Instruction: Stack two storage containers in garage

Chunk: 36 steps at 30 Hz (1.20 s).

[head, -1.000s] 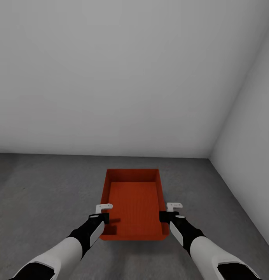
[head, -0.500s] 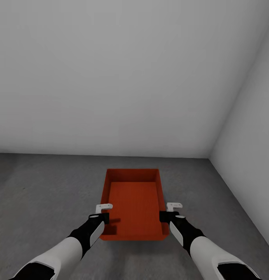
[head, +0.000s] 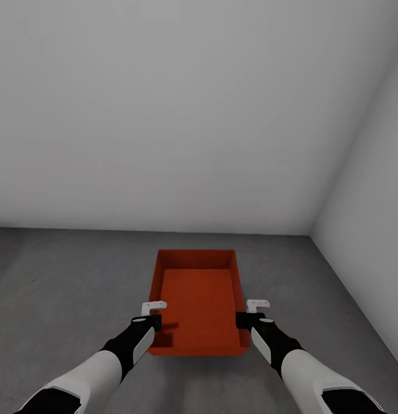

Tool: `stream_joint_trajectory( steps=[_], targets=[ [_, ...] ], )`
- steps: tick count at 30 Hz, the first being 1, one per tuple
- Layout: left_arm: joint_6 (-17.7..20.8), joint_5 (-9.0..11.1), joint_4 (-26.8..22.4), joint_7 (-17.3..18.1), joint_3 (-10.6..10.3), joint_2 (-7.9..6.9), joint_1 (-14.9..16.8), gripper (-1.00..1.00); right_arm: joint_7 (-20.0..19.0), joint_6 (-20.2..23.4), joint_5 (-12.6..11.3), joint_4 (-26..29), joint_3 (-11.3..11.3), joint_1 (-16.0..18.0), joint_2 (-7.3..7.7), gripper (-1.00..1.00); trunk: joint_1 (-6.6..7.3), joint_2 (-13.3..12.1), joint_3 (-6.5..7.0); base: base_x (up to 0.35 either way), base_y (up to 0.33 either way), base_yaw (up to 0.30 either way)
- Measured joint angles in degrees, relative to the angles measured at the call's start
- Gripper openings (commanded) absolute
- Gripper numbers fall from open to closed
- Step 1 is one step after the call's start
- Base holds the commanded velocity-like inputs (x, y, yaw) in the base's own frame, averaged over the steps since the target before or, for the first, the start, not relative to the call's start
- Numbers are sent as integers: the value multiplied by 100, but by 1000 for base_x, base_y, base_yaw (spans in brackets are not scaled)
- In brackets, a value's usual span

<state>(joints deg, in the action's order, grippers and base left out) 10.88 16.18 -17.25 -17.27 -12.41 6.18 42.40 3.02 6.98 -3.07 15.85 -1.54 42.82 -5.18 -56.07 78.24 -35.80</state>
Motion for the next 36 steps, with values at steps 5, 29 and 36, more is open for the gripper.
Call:
stream_joint_trajectory(
  steps=[5, 29, 36],
  targets=[
    [3, 0, 0, 0, 0, 0, 0, -100, 0, 0, 0, -2, 1, 0, 0, -100, 0, 0, 0, 262, 0, 0],
    [-5, 2, 8, 3, 1, 1, 0, -100, 1, 0, -5, -3, -5, 0, 2, -100, -2, 0, 0, 16, -52, 0],
    [-11, -4, 9, 1, 7, 6, 0, -100, -2, 0, -21, 0, -20, 0, 9, -100, -3, 0, 0, 0, -150, 0]
  ],
)
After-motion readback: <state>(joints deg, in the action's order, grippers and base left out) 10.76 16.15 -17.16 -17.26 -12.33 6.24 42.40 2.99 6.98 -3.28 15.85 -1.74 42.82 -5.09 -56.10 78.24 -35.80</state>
